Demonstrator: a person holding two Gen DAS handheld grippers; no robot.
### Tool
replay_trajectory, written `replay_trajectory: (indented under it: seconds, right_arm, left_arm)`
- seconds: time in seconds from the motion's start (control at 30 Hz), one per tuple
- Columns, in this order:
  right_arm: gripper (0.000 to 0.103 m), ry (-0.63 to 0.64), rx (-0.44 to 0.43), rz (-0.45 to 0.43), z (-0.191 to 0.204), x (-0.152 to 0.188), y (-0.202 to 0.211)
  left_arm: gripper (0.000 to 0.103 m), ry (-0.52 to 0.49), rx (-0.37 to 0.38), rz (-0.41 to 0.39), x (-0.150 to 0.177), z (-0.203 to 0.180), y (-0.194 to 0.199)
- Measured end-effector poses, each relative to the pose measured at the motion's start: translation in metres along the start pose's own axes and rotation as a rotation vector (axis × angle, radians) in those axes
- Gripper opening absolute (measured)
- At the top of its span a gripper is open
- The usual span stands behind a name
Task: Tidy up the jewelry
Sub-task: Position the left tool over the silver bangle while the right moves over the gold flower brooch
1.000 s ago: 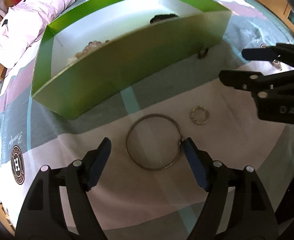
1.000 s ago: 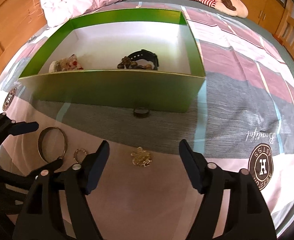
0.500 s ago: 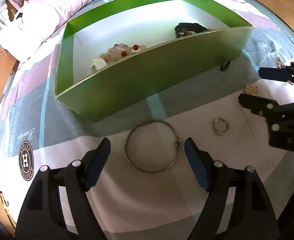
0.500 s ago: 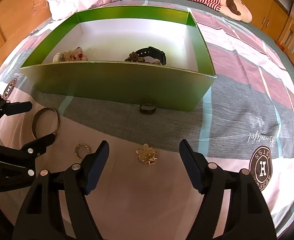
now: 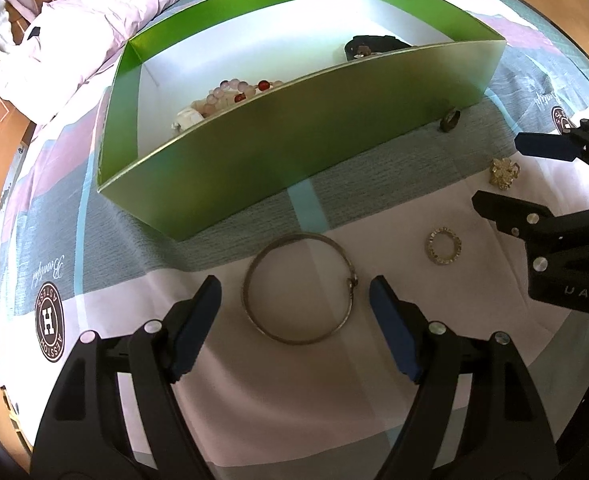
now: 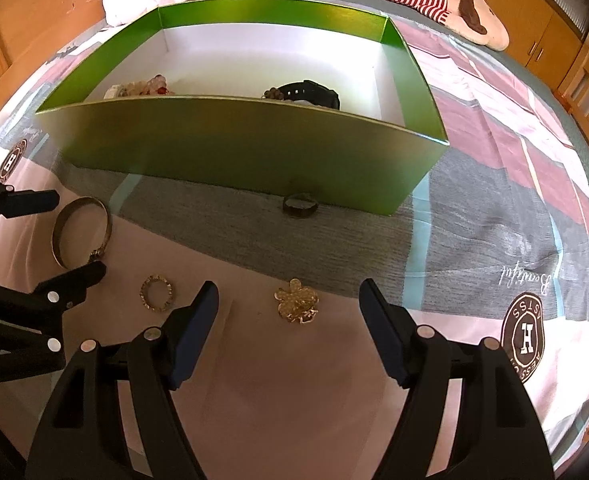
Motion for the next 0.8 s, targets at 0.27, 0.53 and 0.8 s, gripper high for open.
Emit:
replay_trajectory:
  seconds: [0.27,0.53,0.8]
  right_arm:
    - [0.073,0.022,0.004,-0.003,0.006,0.0,0.001]
    - [0.073,0.028,0.013,-0.002,0.006,0.002,0.001]
    - [0.073,-0.022,0.053,0.0,-0.012,-0.001,0.002]
  left_arm:
    - [0.078,0.001,0.0,0.0,-0.001,0.0,-0.001]
    - [0.078,-0.002,-0.002,-0.001,-0.001,0.0,-0.001]
    - [0.078,-0.011,-0.008,-0.004,-0.001,-0.001,-0.001]
Point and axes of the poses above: each gripper's, at about its wrist camera, not at the fingertips, and y roughly against the way its jaws point, z to its left, x to its underside, the point moved 8 cm from there along -y, roughly the way its jaws point, and after that the axes turned 2 degrees about -x, right-handed, at the moved point
